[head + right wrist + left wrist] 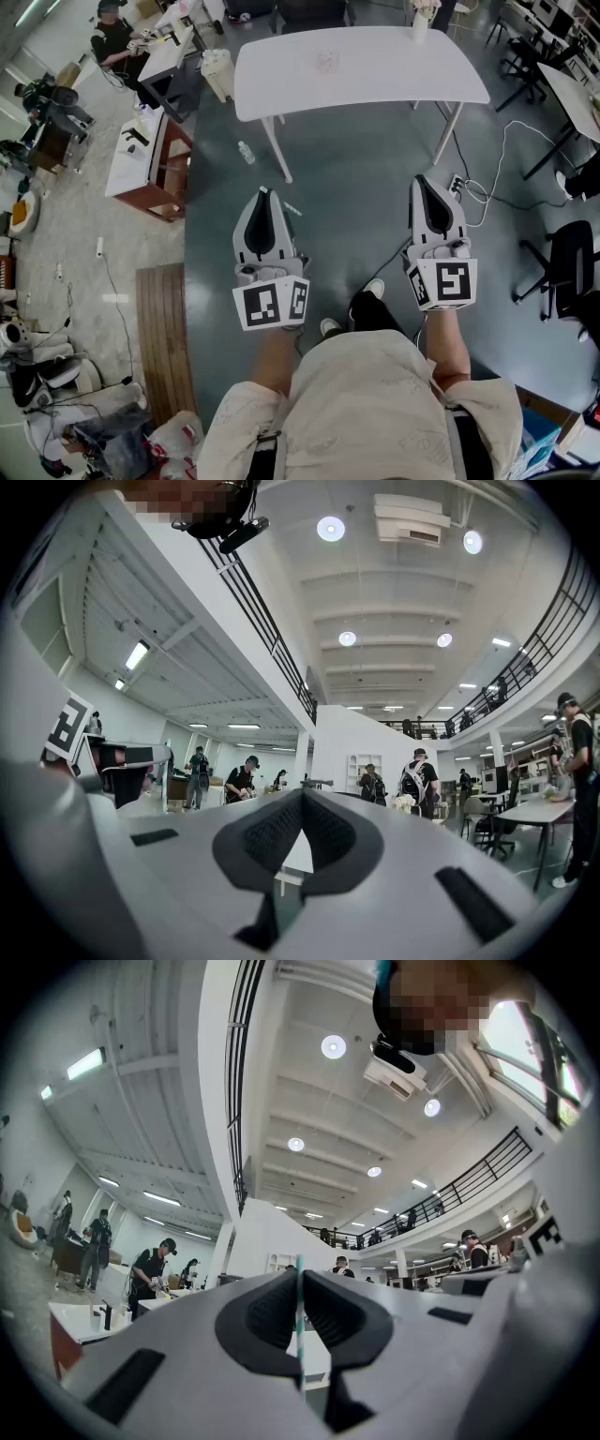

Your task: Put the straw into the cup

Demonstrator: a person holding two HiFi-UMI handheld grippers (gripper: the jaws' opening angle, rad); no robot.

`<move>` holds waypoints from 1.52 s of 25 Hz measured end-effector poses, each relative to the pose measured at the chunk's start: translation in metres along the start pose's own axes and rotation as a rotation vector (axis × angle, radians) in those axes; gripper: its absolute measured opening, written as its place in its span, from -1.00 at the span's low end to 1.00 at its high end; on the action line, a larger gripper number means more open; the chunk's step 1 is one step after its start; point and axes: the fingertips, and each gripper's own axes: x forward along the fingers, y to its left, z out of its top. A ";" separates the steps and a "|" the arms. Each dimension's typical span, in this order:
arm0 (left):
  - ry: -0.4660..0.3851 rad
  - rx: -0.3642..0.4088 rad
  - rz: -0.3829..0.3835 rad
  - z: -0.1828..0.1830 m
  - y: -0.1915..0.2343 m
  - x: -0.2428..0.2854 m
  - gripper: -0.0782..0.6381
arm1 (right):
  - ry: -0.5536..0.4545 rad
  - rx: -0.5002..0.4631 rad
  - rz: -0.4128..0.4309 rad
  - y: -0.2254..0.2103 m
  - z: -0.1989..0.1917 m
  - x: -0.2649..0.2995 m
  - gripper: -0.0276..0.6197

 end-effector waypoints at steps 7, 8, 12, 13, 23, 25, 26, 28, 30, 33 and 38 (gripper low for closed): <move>-0.006 -0.005 -0.014 0.016 0.016 -0.053 -0.72 | -0.011 -0.016 -0.002 0.048 0.015 -0.040 -0.91; -0.006 -0.006 -0.014 0.017 0.017 -0.057 -0.72 | -0.009 -0.018 -0.001 0.052 0.017 -0.043 -0.91; -0.007 0.004 -0.020 0.021 0.018 -0.069 -0.72 | -0.012 -0.025 0.003 0.061 0.022 -0.048 -0.91; -0.008 0.006 -0.021 0.022 0.018 -0.070 -0.72 | -0.015 -0.026 0.006 0.062 0.022 -0.047 -0.91; 0.004 0.025 -0.007 0.015 0.028 -0.047 -0.72 | -0.045 0.002 0.011 0.061 0.013 -0.015 -0.91; 0.014 0.026 -0.006 0.009 0.026 -0.032 -0.72 | -0.045 0.024 0.012 0.052 0.008 -0.002 -0.91; 0.020 0.028 -0.008 0.006 0.023 -0.024 -0.72 | -0.042 0.034 0.010 0.046 0.005 0.004 -0.91; 0.029 0.031 -0.016 0.001 0.019 -0.008 -0.72 | -0.031 0.046 0.003 0.033 -0.001 0.017 -0.91; 0.037 0.032 -0.024 -0.007 0.018 0.012 -0.72 | -0.025 0.052 -0.004 0.022 -0.008 0.033 -0.91; 0.047 0.031 -0.033 -0.020 0.018 0.042 -0.72 | -0.017 0.064 -0.011 0.006 -0.020 0.058 -0.91; 0.068 0.029 -0.048 -0.042 0.012 0.102 -0.72 | 0.002 0.074 -0.025 -0.029 -0.036 0.106 -0.91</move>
